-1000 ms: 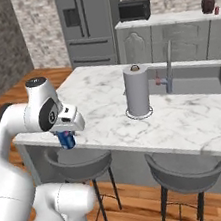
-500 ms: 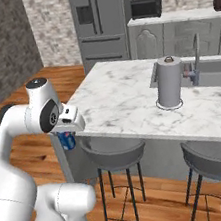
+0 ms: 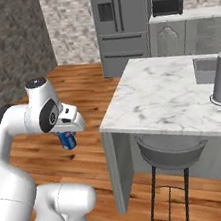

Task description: Four empty soda cans are scattered around the kitchen. Gather all the cans and cluster them next to the stove for recycling.

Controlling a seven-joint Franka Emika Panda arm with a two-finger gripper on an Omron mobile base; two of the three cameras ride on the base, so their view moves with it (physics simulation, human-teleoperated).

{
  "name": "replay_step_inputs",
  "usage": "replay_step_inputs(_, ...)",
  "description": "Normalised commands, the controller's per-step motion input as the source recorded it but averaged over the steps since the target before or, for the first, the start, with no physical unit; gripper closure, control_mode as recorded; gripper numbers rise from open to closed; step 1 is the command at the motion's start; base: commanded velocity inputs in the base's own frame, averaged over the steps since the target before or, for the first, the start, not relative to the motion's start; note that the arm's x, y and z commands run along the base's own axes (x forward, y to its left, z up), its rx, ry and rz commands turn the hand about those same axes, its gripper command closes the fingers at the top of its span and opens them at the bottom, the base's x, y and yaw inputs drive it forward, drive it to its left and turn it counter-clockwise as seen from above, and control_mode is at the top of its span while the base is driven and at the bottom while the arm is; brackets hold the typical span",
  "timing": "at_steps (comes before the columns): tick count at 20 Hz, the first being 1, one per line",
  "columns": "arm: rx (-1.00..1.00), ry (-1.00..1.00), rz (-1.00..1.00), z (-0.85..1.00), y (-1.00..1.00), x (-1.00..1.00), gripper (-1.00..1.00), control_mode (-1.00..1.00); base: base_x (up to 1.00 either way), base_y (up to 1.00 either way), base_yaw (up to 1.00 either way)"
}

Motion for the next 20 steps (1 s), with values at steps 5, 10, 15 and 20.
replay_step_inputs(5, 0.00, 0.00, 0.00, 0.00, 0.00, 0.00, 1.00, 1.00, -0.12, 1.00, 0.00)
replay_step_inputs(10, 0.00, 0.00, 0.00, 0.00, 0.00, 0.00, 1.00, 1.00, 0.04, 0.98, 0.00)
replay_step_inputs(15, 0.00, 0.00, 0.00, 0.00, 0.00, 0.00, 1.00, 1.00, 0.57, 0.75, 0.01)
replay_step_inputs(20, 0.00, 0.00, 0.00, 0.00, 0.00, 0.00, 1.00, 1.00, 0.98, 0.41, 0.00)
